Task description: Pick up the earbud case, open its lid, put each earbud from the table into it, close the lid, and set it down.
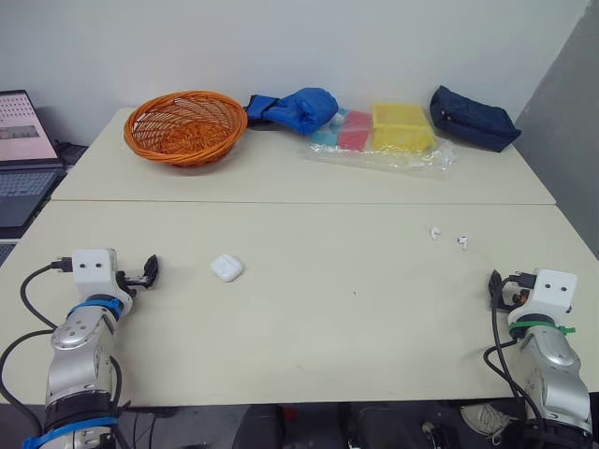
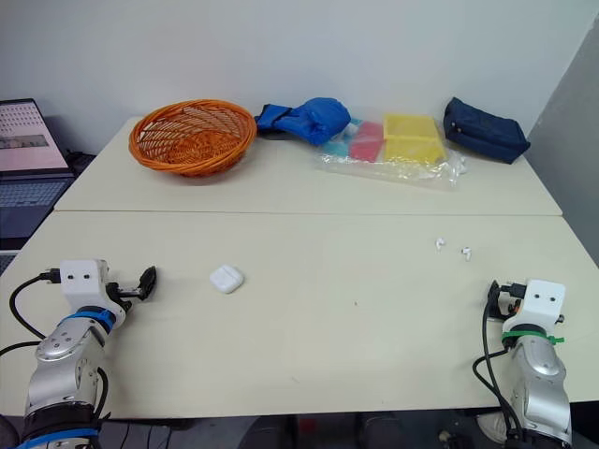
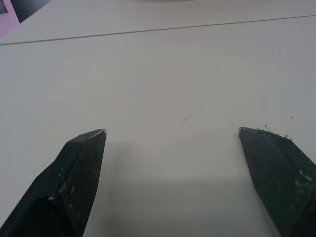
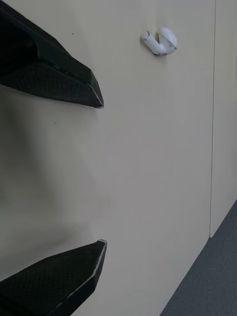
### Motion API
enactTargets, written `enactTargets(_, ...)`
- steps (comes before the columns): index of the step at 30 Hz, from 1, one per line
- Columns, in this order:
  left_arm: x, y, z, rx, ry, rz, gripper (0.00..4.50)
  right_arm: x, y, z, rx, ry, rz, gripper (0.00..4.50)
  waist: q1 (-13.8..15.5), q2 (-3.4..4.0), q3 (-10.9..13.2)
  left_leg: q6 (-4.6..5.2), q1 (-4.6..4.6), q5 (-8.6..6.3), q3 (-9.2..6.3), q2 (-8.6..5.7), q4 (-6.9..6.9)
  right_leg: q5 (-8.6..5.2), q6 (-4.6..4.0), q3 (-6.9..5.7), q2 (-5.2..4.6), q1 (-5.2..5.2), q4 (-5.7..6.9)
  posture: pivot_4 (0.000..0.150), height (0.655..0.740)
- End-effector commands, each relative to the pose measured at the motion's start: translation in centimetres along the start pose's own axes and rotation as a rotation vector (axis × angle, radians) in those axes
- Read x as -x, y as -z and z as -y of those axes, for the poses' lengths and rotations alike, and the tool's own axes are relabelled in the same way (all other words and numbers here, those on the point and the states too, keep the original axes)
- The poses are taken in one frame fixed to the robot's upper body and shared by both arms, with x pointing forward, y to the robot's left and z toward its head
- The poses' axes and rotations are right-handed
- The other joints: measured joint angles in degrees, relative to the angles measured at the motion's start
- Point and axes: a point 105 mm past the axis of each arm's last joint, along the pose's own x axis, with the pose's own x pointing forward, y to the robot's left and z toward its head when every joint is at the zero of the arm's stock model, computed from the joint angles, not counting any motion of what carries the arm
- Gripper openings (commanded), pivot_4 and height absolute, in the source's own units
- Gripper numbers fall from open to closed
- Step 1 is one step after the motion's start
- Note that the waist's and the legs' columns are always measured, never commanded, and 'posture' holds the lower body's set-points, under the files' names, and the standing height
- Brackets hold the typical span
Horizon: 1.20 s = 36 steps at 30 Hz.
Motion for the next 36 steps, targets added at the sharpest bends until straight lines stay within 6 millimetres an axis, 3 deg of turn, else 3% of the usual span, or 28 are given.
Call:
enactTargets(1,0.1,-0.8,-0.4,-0.010,-0.004,0.015,4.48,0.1,-1.5,0.3,-0.004,0.007,0.063,4.50,0.0,0.00,0.0,0.00,0.00,0.00,0.00,0.00,0.00,0.00,0.00,0.00,0.00,0.00,0.00,0.150,0.7400)
enactTargets(13,0.0,-1.6,-0.4,-0.008,0.008,0.042,4.48,-0.2,-1.9,0.5,0.000,0.017,0.074,4.50,0.0,0.00,0.0,0.00,0.00,0.00,0.00,0.00,0.00,0.00,-0.01,-0.01,0.01,0.00,0.02,0.150,0.7400)
enactTargets(19,0.9,-4.8,0.3,0.036,0.146,0.135,4.48,-0.2,-4.5,-0.7,0.014,-0.041,0.153,4.50,0.0,0.00,0.0,0.00,-0.01,0.00,0.00,0.01,0.00,-0.01,-0.01,-0.01,0.01,-0.01,0.02,0.150,0.7400)
enactTargets(21,1.5,-6.6,1.4,0.026,0.261,0.169,4.48,-0.3,-5.8,-1.4,0.036,-0.091,0.191,4.50,-0.1,0.00,0.0,0.00,0.00,0.00,-0.01,0.02,0.00,-0.01,-0.02,-0.01,0.02,-0.01,0.03,0.150,0.7400)
enactTargets(23,2.4,-8.0,3.9,-0.059,0.453,0.173,4.48,-0.1,-7.5,-3.4,0.029,-0.212,0.225,4.50,-0.1,0.01,0.0,0.00,0.01,0.00,0.00,0.02,0.00,-0.02,-0.04,0.00,0.03,-0.01,0.06,0.150,0.7400)
enactTargets(25,3.3,-8.4,6.4,-0.135,0.635,0.132,4.48,0.5,-9.0,-6.8,0.034,-0.427,0.249,4.50,-0.1,0.02,0.0,0.00,0.02,0.00,-0.01,0.02,-0.01,-0.04,-0.07,-0.01,0.04,-0.01,0.06,0.150,0.7400)
enactTargets(28,4.2,-8.3,8.4,-0.163,0.801,0.065,4.48,2.2,-10.8,-11.1,0.037,-0.732,0.273,4.50,-0.1,0.12,0.0,0.00,0.08,0.01,-0.01,0.01,0.00,-0.06,-0.10,0.00,0.05,0.02,0.10,0.150,0.7400)
enactTargets(32,4.8,-7.6,9.5,-0.191,0.912,-0.014,4.48,4.7,-12.1,-14.5,0.065,-1.029,0.267,4.50,0.0,0.11,0.0,0.01,0.10,0.01,-0.04,0.03,-0.01,-0.11,-0.18,-0.07,0.17,0.02,0.12,0.150,0.7400)
enactTargets(36,3.8,-6.0,10.2,-0.195,0.909,-0.061,4.48,9.0,-12.8,-18.4,0.083,-1.416,0.225,4.50,0.0,0.14,0.0,0.01,0.02,0.00,-0.13,0.02,-0.02,-0.19,-0.27,-0.11,0.20,0.00,0.12,0.150,0.7400)
